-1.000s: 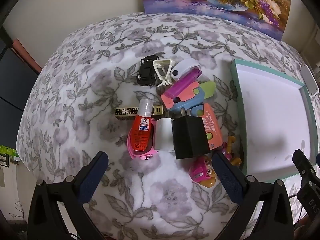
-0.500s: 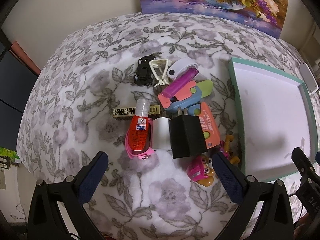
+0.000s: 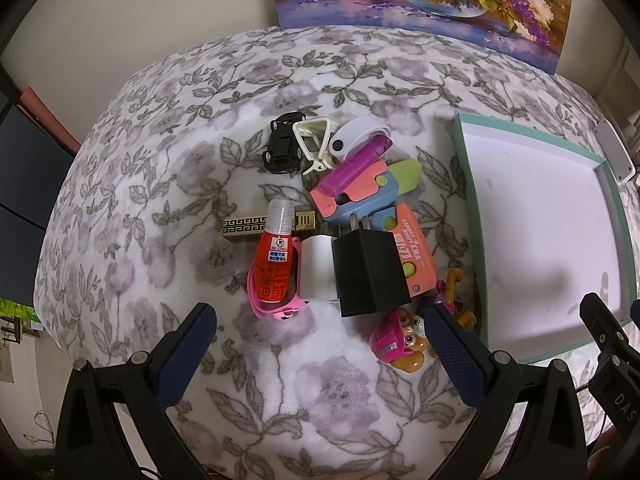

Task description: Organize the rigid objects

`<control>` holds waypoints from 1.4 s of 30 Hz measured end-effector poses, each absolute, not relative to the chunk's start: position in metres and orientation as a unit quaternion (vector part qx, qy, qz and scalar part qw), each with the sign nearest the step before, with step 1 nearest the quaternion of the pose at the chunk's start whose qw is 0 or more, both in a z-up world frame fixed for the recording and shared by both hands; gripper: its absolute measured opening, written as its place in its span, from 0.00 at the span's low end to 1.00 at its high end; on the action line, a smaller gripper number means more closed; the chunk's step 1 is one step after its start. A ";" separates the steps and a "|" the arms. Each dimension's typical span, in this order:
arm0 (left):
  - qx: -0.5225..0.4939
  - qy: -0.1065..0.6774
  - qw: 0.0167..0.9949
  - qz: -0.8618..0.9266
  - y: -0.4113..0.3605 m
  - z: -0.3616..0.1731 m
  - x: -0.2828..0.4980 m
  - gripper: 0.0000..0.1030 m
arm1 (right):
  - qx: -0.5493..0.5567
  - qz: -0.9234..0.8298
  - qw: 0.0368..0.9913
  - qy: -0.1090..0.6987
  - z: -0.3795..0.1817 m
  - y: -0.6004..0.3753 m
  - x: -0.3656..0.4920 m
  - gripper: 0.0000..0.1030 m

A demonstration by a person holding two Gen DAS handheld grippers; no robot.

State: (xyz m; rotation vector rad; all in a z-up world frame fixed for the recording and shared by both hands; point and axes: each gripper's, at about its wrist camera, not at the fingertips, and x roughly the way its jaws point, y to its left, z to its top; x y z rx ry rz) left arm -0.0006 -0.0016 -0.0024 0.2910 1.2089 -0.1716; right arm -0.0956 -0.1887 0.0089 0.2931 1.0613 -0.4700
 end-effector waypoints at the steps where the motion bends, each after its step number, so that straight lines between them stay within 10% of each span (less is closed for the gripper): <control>1: 0.137 0.565 0.809 -0.080 -0.002 -0.002 -0.001 1.00 | 0.138 -0.221 0.826 0.500 0.009 -0.189 -0.097 1.00; 42: 0.140 0.565 0.809 -0.081 -0.004 -0.001 -0.001 1.00 | 0.140 -0.215 0.831 0.493 0.013 -0.187 -0.096 1.00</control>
